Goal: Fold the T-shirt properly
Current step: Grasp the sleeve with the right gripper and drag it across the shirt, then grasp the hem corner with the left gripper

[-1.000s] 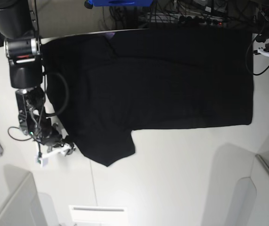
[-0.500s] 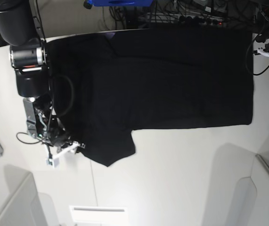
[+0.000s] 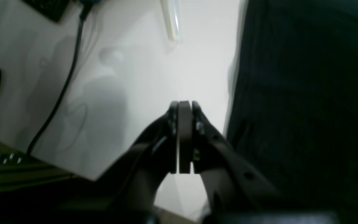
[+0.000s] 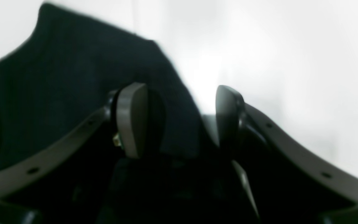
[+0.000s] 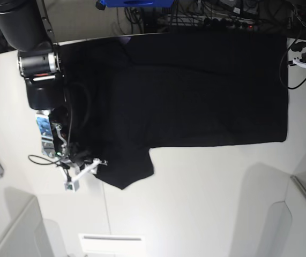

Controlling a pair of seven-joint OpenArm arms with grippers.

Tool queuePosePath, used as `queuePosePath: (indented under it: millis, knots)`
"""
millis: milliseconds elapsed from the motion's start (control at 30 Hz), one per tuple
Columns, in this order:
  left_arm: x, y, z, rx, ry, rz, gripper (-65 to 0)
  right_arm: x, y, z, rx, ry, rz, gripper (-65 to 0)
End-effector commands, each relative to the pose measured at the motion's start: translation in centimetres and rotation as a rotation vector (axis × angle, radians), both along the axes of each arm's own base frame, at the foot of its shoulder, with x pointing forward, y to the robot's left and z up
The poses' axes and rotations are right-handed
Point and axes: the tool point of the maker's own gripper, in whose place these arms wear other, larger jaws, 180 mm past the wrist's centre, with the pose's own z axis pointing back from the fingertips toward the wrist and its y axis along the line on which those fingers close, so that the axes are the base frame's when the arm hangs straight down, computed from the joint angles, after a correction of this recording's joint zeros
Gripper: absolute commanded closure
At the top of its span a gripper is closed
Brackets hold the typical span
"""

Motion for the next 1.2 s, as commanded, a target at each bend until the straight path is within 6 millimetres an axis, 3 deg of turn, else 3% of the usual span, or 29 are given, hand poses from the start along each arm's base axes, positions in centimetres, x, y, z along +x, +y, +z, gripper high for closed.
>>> queuePosePath:
  millis: [0, 167, 233, 300, 367, 467, 533, 700, 900, 1167]
  knots:
    - [0.3, 0.4, 1.1, 0.031, -0.022, -0.011, 0.0, 0.4, 0.1, 0.6, 0.003, 0.005, 0.01, -32.9]
    - [0.4, 0.4, 1.1, 0.03, -0.025, -0.01, 0.0, 0.4, 0.5, 0.6, 0.007, 0.005, 0.014, -31.8]
    - [0.9, 0.4, 1.4, 0.031, -0.041, -0.011, 0.0, 0.4, 0.5, 0.5, 0.006, 0.005, 0.014, -25.4]
    - [1.8, 0.6, 1.8, 0.027, -0.072, 0.001, -10.9, 0.4, 0.5, 0.5, 0.006, 0.005, 0.014, -14.3]
    - [2.5, 1.3, 1.8, 0.046, -0.066, 0.01, -25.8, 0.4, 0.5, 0.5, 0.006, 0.005, 0.014, -1.8]
    - [5.0, 1.8, 1.1, 0.062, -0.037, -0.005, -43.3, 0.4, 0.5, 0.6, 0.007, 0.005, 0.014, 0.0]
    - [6.6, 2.3, 0.3, 0.052, -0.004, -0.003, -49.7, 0.4, 0.5, 0.6, 0.007, 0.005, 0.014, 0.0]
    - [10.2, 3.6, -1.8, -0.016, 0.02, 0.034, -50.2, 0.4, 0.5, 0.6, 0.007, 0.005, 0.014, 0.0]
    - [15.0, 2.3, -5.1, -0.103, 0.093, -0.026, -50.2, 0.4, 0.4, 0.6, 0.006, 0.003, 0.013, 0.0]
    - [19.1, 1.3, -6.3, -0.238, 0.073, -0.018, -50.2, 0.5, 0.4, 0.7, 0.006, 0.0, 0.014, 0.0]
